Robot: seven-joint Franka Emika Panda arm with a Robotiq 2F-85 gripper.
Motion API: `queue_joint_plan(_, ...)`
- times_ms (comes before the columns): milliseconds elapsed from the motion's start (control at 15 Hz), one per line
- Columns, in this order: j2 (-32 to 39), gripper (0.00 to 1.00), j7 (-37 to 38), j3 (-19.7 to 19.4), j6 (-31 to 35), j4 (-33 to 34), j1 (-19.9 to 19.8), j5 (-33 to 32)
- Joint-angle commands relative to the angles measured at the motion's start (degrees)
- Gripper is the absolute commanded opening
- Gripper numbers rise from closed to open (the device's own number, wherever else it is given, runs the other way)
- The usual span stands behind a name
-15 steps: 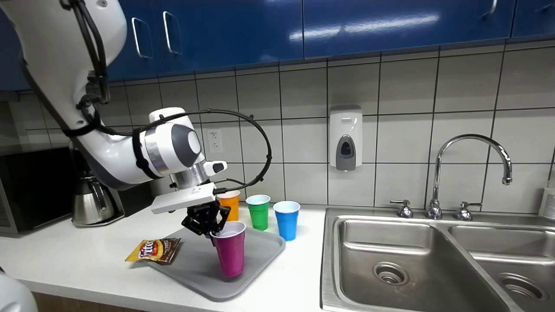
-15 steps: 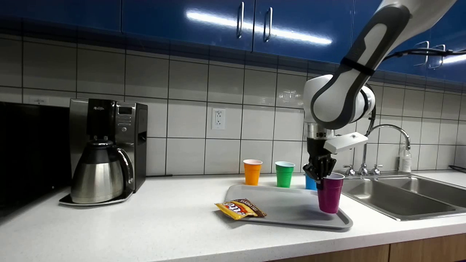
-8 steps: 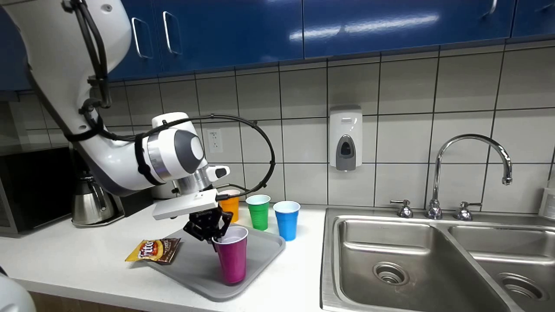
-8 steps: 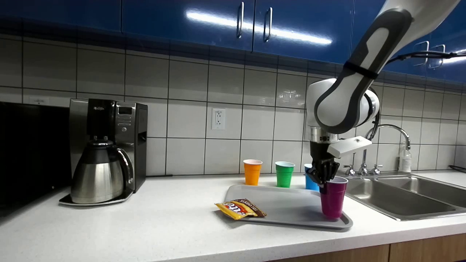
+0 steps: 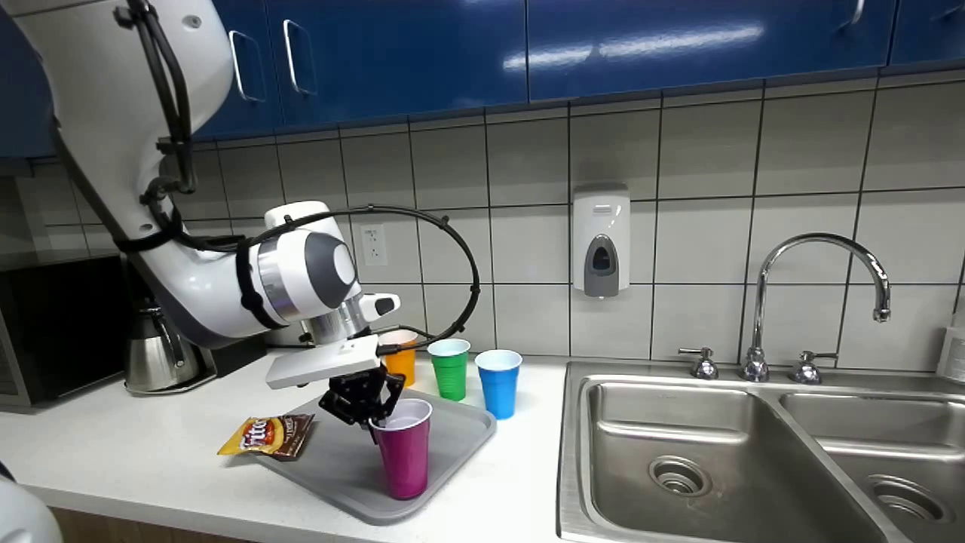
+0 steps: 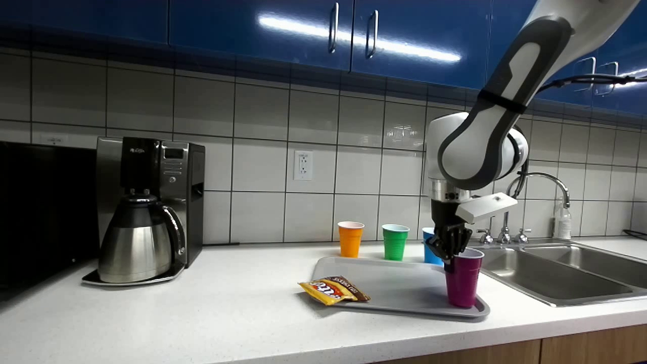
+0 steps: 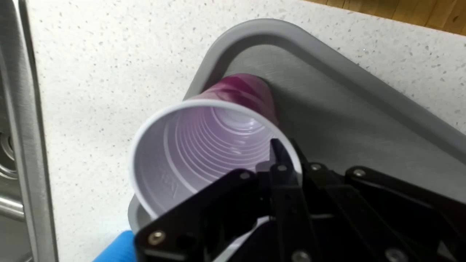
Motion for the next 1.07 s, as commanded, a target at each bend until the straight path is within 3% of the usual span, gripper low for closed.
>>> queue_joint_plan(0, -0.11, 0.01, 0.47, 0.1, 1.57, -0.65, -0.93, -2.08)
queue_joint_plan(133, -0.09, 0.29, 0.3, 0.13, 1.17, -0.63, -0.86, -2.08)
queue_joint_plan(733, -1.41, 0.95, -1.33, -0.23, 0.34, -0.6, -0.82, -0.89)
queue_joint_plan(800, -1.71, 1.0, -1.68, -0.28, 0.2, -0.6, -0.79, -0.35)
queue_joint_plan(1000, -2.42, 1.0, -2.7, -0.5, -0.28, -0.13, -0.8, 1.48)
